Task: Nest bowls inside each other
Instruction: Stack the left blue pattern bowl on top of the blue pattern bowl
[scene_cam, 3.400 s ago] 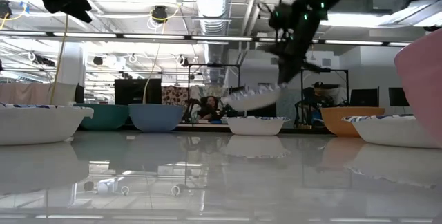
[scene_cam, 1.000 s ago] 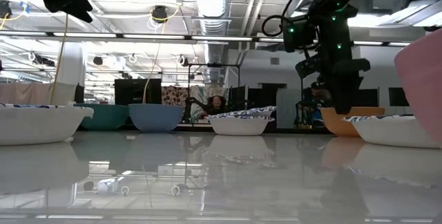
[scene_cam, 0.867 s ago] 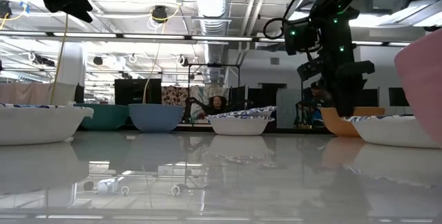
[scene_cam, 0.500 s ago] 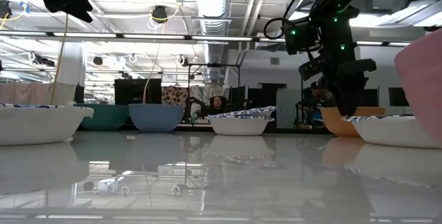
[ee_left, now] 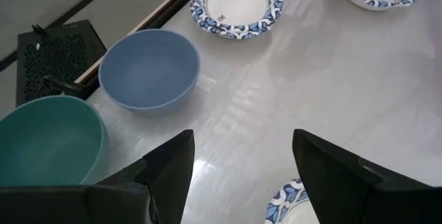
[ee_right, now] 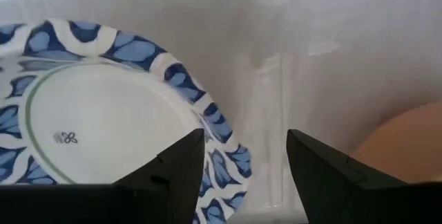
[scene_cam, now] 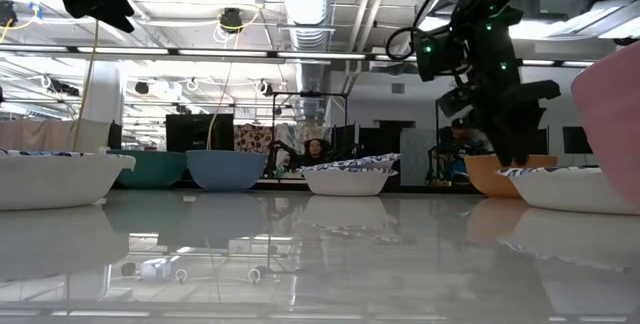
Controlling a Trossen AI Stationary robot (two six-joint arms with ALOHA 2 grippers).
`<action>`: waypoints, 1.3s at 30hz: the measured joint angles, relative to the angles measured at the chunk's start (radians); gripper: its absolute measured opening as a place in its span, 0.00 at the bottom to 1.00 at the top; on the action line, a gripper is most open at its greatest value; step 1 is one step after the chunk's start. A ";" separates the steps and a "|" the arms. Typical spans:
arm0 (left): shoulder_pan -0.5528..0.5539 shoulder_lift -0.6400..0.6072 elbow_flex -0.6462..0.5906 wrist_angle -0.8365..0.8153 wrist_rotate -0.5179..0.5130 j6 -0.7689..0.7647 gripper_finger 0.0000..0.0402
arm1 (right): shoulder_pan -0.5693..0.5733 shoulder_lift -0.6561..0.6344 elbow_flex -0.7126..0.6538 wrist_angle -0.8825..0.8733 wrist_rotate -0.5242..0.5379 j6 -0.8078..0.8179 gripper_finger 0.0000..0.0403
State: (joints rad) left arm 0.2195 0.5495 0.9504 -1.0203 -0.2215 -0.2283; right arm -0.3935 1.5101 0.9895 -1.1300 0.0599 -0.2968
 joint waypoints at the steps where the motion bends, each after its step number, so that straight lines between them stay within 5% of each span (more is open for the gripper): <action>1: 0.000 0.000 0.000 0.000 -0.002 0.000 0.58 | 0.000 0.000 -0.006 0.002 -0.016 0.000 0.56; 17: 0.000 0.000 0.000 0.000 -0.026 0.005 0.58 | 0.011 0.000 -0.061 0.085 -0.034 0.007 0.41; 26: 0.000 0.000 0.000 0.000 -0.026 -0.002 0.58 | 0.047 0.000 -0.061 0.091 -0.035 0.062 0.04; 39: 0.000 0.000 0.000 0.000 -0.025 -0.004 0.58 | -0.001 -0.005 0.163 0.218 -0.139 0.225 0.01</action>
State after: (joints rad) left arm 0.2197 0.5498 0.9504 -1.0203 -0.2466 -0.2321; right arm -0.3942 1.5051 1.1521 -0.9125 -0.0792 -0.0715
